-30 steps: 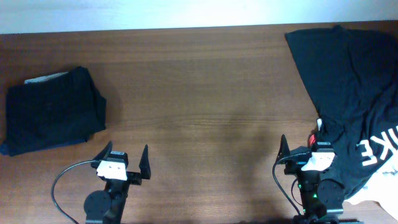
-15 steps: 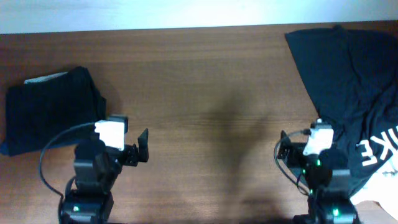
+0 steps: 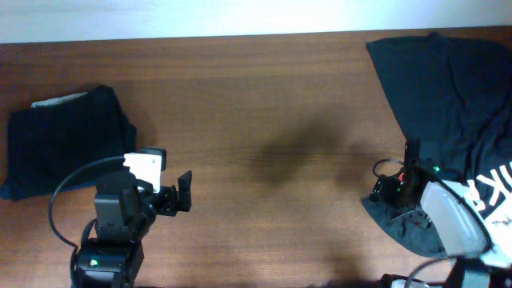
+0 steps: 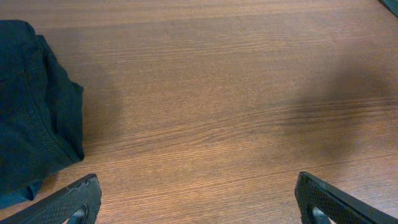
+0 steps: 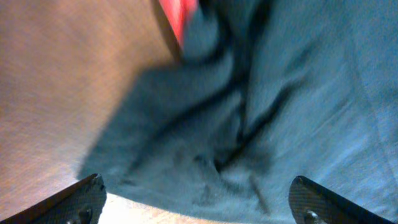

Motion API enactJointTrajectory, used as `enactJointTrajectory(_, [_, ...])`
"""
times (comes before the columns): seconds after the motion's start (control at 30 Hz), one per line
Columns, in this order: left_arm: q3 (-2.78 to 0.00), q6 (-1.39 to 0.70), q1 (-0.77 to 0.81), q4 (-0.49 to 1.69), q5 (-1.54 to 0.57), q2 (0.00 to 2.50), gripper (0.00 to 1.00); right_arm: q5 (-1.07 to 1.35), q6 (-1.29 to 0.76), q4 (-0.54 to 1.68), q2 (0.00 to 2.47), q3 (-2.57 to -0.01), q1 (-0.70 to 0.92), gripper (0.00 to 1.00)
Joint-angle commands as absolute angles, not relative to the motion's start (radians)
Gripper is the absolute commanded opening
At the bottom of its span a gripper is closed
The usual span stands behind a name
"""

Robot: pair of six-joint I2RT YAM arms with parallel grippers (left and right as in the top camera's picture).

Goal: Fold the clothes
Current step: 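Reach the right gripper to the black shirt's edge and grasp it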

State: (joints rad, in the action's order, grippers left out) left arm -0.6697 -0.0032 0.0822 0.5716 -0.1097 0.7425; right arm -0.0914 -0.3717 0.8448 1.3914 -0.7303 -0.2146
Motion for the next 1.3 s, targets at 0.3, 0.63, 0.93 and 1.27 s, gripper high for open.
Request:
enactJointTrajectory(0.3, [-0.696,0.008,0.085,0.565,-0.127,0.74,0.99,0.088,-0.383,0.879,1.487,-0.728,-0.224,0.04])
enactJointTrajectory(0.63, [-0.696,0.008,0.085,0.559,-0.127,0.74,0.99,0.12,-0.276,1.171,1.385,-1.108,-0.224,0.8])
enactJointTrajectory(0.93, [-0.696,0.008,0.085,0.563,-0.127,0.74,0.99,0.12,-0.515,0.845,1.394,-0.682,-0.224,0.99])
enactJointTrajectory(1.27, [-0.696,0.008,0.085,0.596,-0.127,0.741,0.99,0.086,-0.514,0.753,1.396,-0.633,-0.224,0.8])
